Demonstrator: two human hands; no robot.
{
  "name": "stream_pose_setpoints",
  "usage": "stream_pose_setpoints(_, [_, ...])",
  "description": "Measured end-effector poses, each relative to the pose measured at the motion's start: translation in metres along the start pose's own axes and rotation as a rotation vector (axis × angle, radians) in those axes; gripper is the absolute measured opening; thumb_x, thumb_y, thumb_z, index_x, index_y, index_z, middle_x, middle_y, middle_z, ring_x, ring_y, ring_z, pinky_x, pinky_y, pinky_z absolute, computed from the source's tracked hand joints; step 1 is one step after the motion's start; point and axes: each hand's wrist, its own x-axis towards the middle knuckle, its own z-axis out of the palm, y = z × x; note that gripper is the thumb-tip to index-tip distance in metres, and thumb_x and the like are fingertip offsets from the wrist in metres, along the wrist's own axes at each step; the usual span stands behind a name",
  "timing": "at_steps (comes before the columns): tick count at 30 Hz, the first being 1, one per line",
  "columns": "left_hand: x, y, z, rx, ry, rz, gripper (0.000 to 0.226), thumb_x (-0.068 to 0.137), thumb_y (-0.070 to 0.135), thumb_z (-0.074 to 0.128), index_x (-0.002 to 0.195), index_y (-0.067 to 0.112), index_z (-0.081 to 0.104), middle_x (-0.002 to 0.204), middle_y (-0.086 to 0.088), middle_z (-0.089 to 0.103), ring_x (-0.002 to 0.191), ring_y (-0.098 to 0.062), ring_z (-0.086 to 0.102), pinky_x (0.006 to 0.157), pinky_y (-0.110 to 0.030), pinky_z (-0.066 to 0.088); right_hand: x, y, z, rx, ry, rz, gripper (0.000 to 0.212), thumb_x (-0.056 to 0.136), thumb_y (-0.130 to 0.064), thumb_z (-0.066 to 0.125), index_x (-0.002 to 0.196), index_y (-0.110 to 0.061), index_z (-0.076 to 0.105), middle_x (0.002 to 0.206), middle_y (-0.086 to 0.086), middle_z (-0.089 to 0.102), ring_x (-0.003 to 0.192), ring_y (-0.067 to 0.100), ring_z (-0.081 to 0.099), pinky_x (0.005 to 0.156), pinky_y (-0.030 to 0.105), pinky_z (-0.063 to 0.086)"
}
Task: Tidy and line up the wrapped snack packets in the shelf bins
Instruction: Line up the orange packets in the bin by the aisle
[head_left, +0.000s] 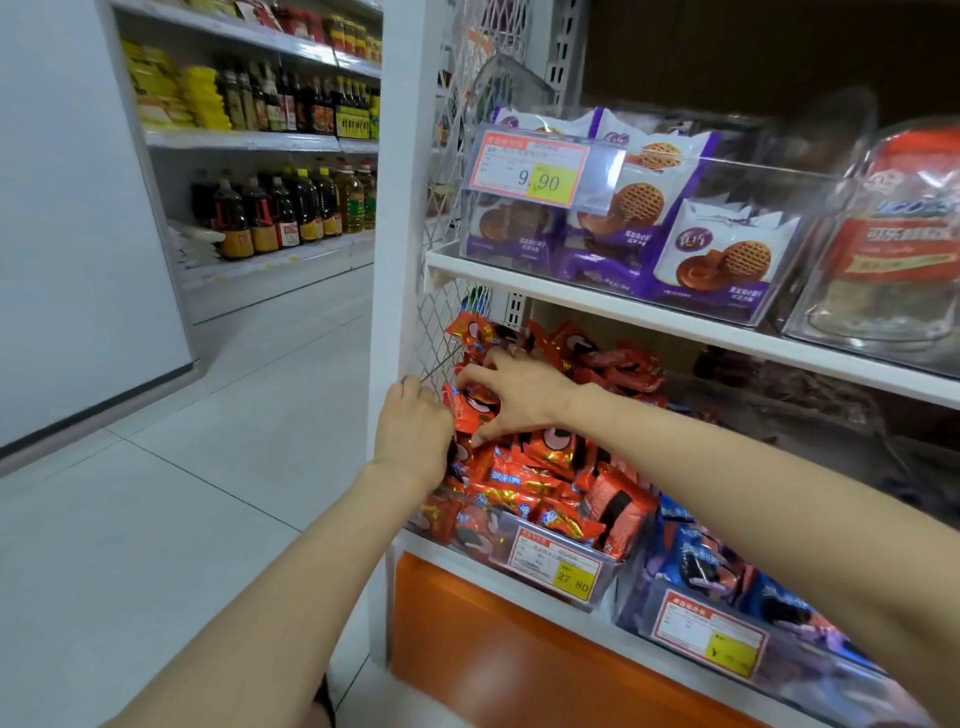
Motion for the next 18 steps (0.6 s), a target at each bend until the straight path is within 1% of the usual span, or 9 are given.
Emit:
stream_pose_setpoints(2, [-0.001,0.001,-0.002,-0.003,-0.030,-0.005,0.035,0.090,0.024,0.050,0.123,0.011,0.052,0.122,-0.011,0.052,0.117,-0.029,0.038,0.096,-0.031,0.029,-0.003,-0.007,0.005,-0.088,0.043,0.007,0.080,0.073,-0.062,0.066,0.138,-0.030,0.032,0.132,0.012,0.039,0.119,0.032,0.042,0.093,0.041,0.040])
stream_pose_setpoints(3, [-0.001,0.001,-0.001,-0.015,-0.025,-0.004,0.038,0.091,0.026,0.049,0.126,0.012,0.049,0.122,-0.011,0.051,0.117,-0.029,0.039,0.096,-0.032,0.029,-0.004,-0.009,0.006,-0.110,0.082,0.003,0.074,0.077,-0.056,0.065,0.137,-0.027,0.034,0.131,0.012,0.041,0.118,0.032,0.042,0.092,0.040,0.040])
stream_pose_setpoints(5, [-0.004,0.003,-0.001,-0.050,-0.027,0.002,0.042,0.091,0.025,0.049,0.132,0.016,0.040,0.121,-0.010,0.055,0.116,-0.029,0.044,0.096,-0.033,0.031,-0.005,-0.009,0.007,-0.070,0.170,-0.009,0.059,0.082,-0.042,0.064,0.132,-0.022,0.041,0.126,0.010,0.046,0.114,0.030,0.046,0.088,0.037,0.041])
stream_pose_setpoints(7, [-0.006,0.001,-0.003,-0.139,-0.037,-0.015,0.046,0.091,0.021,0.049,0.134,0.018,0.034,0.116,-0.008,0.061,0.112,-0.029,0.052,0.090,-0.033,0.037,-0.006,-0.004,0.005,0.040,0.220,-0.008,0.049,0.082,-0.033,0.064,0.125,-0.017,0.048,0.119,0.009,0.051,0.109,0.028,0.050,0.085,0.036,0.044])
stream_pose_setpoints(11, [-0.009,-0.016,-0.021,-0.493,0.011,-0.121,0.035,0.088,0.022,0.055,0.120,0.017,0.042,0.108,-0.009,0.063,0.099,-0.032,0.058,0.073,-0.033,0.043,-0.017,0.009,-0.001,0.257,0.308,-0.037,0.029,0.077,-0.017,0.066,0.104,-0.011,0.058,0.104,0.007,0.058,0.099,0.026,0.056,0.083,0.034,0.046])
stream_pose_setpoints(13, [-0.011,-0.021,-0.031,-0.718,0.033,-0.149,0.039,0.083,0.024,0.065,0.116,0.017,0.045,0.104,-0.008,0.064,0.096,-0.031,0.059,0.074,-0.035,0.047,-0.029,0.015,-0.007,0.336,0.365,-0.071,0.030,0.074,-0.010,0.067,0.104,-0.010,0.061,0.104,0.006,0.062,0.098,0.023,0.058,0.085,0.033,0.045])
stream_pose_setpoints(15, [-0.012,-0.020,-0.039,-0.945,0.022,-0.131,0.043,0.078,0.023,0.073,0.111,0.017,0.047,0.098,-0.006,0.065,0.090,-0.027,0.061,0.078,-0.038,0.050,-0.044,0.020,-0.015,0.409,0.411,-0.079,0.033,0.073,-0.007,0.067,0.106,-0.011,0.061,0.105,0.004,0.064,0.095,0.018,0.058,0.084,0.031,0.046])
stream_pose_setpoints(16, [-0.013,-0.016,-0.042,-1.045,0.011,-0.112,0.043,0.076,0.021,0.075,0.109,0.018,0.048,0.095,-0.004,0.065,0.087,-0.025,0.062,0.079,-0.037,0.050,-0.052,0.022,-0.020,0.445,0.433,-0.066,0.035,0.074,-0.007,0.067,0.108,-0.012,0.062,0.105,0.001,0.064,0.092,0.014,0.058,0.082,0.027,0.045])
stream_pose_setpoints(18, [-0.013,-0.007,-0.044,-1.183,-0.006,-0.074,0.041,0.074,0.017,0.077,0.103,0.020,0.048,0.094,-0.002,0.066,0.085,-0.021,0.063,0.081,-0.035,0.049,-0.069,0.029,-0.027,0.497,0.451,-0.014,0.037,0.075,-0.006,0.066,0.111,-0.014,0.062,0.102,-0.005,0.062,0.085,0.006,0.055,0.074,0.013,0.040])
